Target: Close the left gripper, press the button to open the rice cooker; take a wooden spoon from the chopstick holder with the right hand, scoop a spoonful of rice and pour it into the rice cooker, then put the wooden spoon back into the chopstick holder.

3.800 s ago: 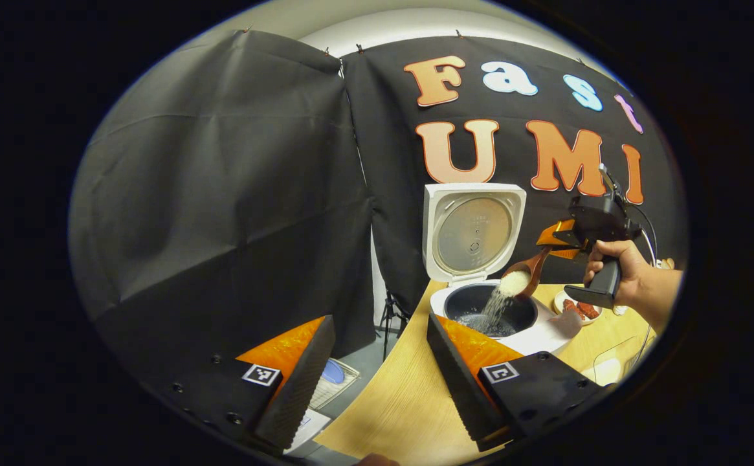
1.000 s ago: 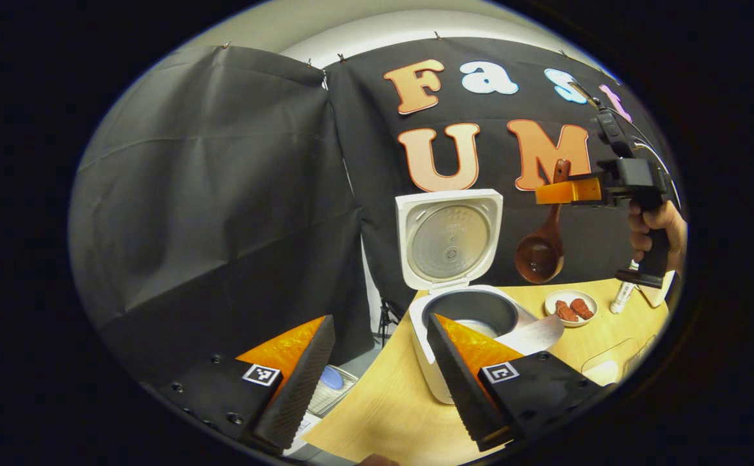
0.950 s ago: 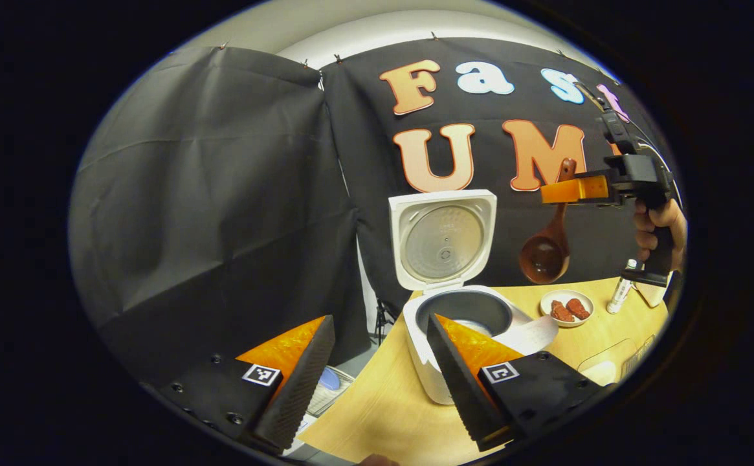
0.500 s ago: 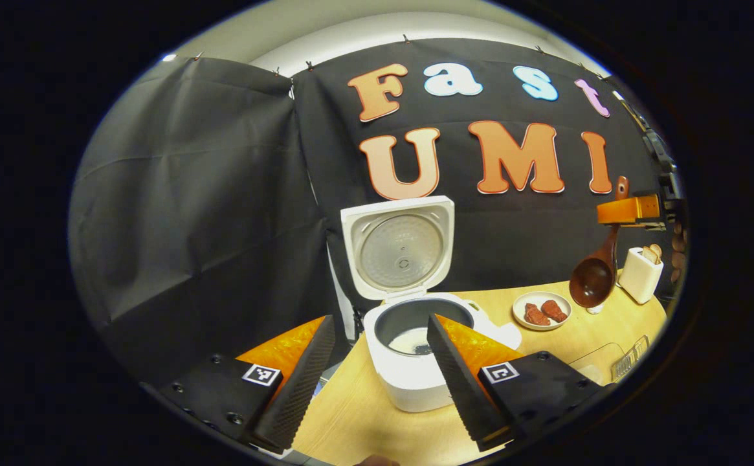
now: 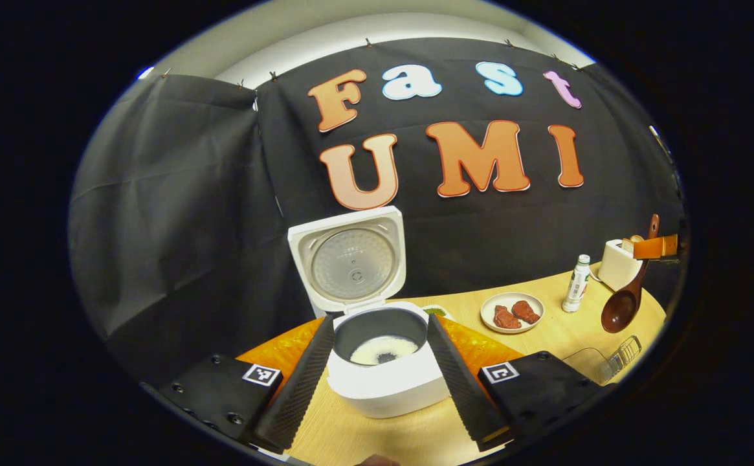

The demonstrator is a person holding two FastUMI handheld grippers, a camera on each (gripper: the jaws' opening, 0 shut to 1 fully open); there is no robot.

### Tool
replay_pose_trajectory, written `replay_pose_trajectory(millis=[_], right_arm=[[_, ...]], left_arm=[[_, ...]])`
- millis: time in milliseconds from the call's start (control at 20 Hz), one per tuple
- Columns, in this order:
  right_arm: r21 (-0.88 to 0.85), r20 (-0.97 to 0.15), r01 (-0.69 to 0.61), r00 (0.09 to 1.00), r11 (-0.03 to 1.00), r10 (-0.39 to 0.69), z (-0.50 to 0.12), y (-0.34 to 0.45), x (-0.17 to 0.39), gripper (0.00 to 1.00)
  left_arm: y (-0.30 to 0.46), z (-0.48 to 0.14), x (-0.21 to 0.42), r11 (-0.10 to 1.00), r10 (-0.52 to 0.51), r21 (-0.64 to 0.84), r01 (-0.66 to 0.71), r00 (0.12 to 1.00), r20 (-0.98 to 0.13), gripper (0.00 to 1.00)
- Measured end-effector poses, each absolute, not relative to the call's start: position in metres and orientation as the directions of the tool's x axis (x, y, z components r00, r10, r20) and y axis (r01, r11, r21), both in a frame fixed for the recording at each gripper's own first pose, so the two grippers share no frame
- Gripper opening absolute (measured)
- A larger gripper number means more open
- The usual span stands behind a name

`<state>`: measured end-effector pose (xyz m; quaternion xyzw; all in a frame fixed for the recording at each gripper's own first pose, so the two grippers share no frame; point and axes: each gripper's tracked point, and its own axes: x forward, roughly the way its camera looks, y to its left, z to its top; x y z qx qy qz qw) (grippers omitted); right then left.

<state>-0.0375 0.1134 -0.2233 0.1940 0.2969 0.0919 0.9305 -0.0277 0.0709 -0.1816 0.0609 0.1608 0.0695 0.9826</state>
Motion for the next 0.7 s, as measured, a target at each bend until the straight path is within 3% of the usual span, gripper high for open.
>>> replay_pose_trajectory(millis=[100,200,250,400,450,500,600,700], right_arm=[[0.404,-0.545,-0.010,0.800,0.915,0.249,-0.239,0.091,-0.049,0.10],[0.399,-0.571,0.037,0.792,0.916,0.216,-0.252,0.068,-0.060,0.10],[0.396,-0.582,0.057,0.787,0.916,0.203,-0.261,0.060,-0.064,0.10],[0.370,-0.621,0.113,0.768,0.922,0.155,-0.285,0.037,-0.079,0.10],[0.371,-0.623,0.116,0.767,0.921,0.154,-0.291,0.033,-0.082,0.10],[0.374,-0.622,0.115,0.767,0.920,0.157,-0.297,0.032,-0.086,0.10],[0.384,-0.621,0.104,0.764,0.918,0.173,-0.308,0.030,-0.090,0.10],[0.388,-0.629,0.109,0.757,0.915,0.176,-0.320,0.026,-0.094,0.12]], left_arm=[[0.059,-0.176,-0.023,0.984,0.141,0.144,-0.100,0.940,-0.309,0.97],[0.050,-0.169,-0.018,0.984,0.135,0.155,-0.090,0.943,-0.305,0.93],[0.045,-0.166,-0.016,0.983,0.132,0.161,-0.087,0.945,-0.300,0.98],[0.033,-0.159,-0.015,0.981,0.124,0.178,-0.074,0.948,-0.293,0.93],[0.029,-0.157,-0.014,0.981,0.119,0.181,-0.067,0.949,-0.292,0.97],[0.026,-0.155,-0.013,0.981,0.116,0.183,-0.064,0.949,-0.291,0.93],[0.021,-0.154,-0.013,0.980,0.117,0.189,-0.062,0.949,-0.293,0.97],[0.018,-0.151,-0.012,0.980,0.120,0.187,-0.066,0.948,-0.295,0.93]])
